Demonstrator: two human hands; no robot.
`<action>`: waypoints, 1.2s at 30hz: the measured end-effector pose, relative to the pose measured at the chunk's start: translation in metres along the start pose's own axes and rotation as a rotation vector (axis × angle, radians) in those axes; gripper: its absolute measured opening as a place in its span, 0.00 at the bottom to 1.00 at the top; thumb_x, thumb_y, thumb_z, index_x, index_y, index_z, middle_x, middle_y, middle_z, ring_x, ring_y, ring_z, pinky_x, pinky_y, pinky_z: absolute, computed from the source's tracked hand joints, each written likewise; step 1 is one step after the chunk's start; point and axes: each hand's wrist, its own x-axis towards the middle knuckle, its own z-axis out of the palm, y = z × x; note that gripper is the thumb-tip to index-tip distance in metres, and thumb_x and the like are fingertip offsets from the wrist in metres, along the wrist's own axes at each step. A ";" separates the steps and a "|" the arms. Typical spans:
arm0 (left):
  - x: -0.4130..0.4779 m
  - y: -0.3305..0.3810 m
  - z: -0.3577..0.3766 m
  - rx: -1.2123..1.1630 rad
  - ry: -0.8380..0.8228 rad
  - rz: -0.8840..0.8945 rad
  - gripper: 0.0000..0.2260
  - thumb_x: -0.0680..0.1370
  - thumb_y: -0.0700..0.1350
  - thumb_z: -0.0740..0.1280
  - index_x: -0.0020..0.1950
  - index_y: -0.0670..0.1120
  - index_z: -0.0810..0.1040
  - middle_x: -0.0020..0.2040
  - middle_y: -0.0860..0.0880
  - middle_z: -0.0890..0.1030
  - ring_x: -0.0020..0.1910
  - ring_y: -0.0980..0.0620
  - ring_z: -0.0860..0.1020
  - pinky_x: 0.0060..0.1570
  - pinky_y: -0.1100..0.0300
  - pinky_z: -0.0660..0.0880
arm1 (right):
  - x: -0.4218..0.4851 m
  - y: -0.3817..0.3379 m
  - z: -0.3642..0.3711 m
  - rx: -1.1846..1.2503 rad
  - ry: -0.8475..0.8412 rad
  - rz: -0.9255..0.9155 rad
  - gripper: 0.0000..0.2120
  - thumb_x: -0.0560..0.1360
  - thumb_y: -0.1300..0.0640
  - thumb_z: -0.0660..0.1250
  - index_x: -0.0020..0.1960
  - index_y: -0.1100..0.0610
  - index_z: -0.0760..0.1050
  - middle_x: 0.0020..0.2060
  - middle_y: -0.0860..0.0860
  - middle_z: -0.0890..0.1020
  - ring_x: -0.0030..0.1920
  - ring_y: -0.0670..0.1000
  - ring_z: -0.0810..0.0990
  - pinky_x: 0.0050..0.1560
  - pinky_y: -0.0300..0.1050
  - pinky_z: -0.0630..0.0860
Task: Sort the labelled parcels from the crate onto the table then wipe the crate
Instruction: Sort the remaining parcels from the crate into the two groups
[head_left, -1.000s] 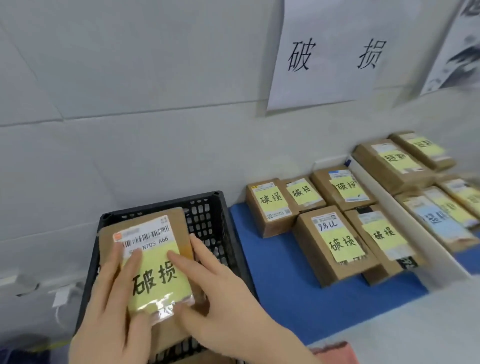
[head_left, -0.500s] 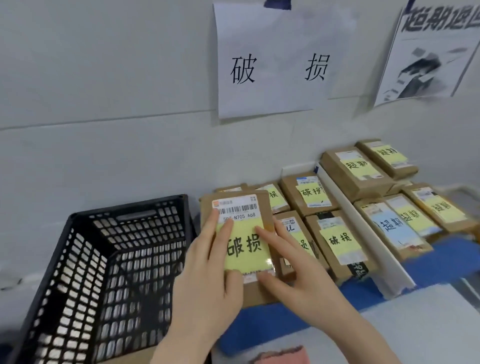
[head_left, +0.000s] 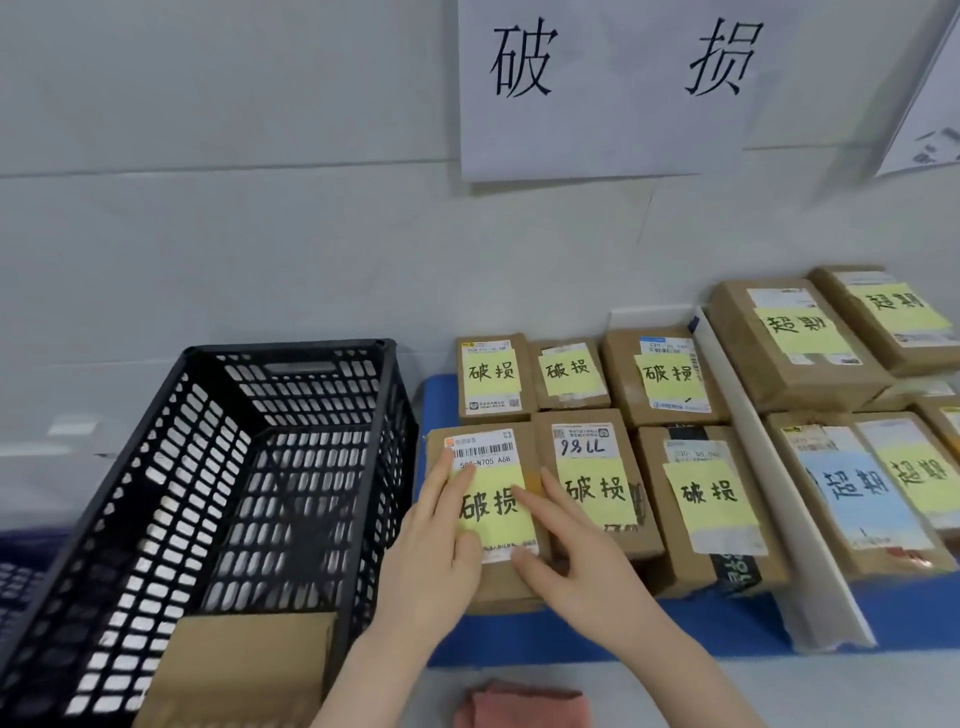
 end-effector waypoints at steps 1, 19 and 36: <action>0.003 -0.003 0.002 -0.027 -0.004 -0.011 0.27 0.76 0.49 0.51 0.76 0.60 0.57 0.75 0.70 0.47 0.62 0.58 0.71 0.44 0.60 0.76 | 0.002 0.001 0.000 -0.016 0.003 -0.004 0.26 0.77 0.46 0.65 0.72 0.32 0.60 0.75 0.32 0.48 0.69 0.26 0.52 0.67 0.34 0.62; 0.035 -0.031 0.040 0.050 0.018 -0.096 0.27 0.76 0.49 0.52 0.77 0.57 0.58 0.77 0.66 0.47 0.55 0.57 0.73 0.39 0.58 0.77 | 0.031 0.007 0.021 -0.515 0.130 -0.021 0.25 0.66 0.60 0.74 0.61 0.45 0.77 0.62 0.47 0.76 0.58 0.51 0.77 0.41 0.39 0.80; 0.054 -0.026 0.040 0.108 0.039 -0.094 0.30 0.73 0.52 0.48 0.77 0.56 0.58 0.78 0.62 0.50 0.59 0.54 0.72 0.42 0.57 0.78 | 0.050 0.019 0.015 -0.490 0.114 -0.049 0.23 0.79 0.56 0.59 0.73 0.44 0.65 0.72 0.45 0.63 0.67 0.50 0.64 0.66 0.43 0.67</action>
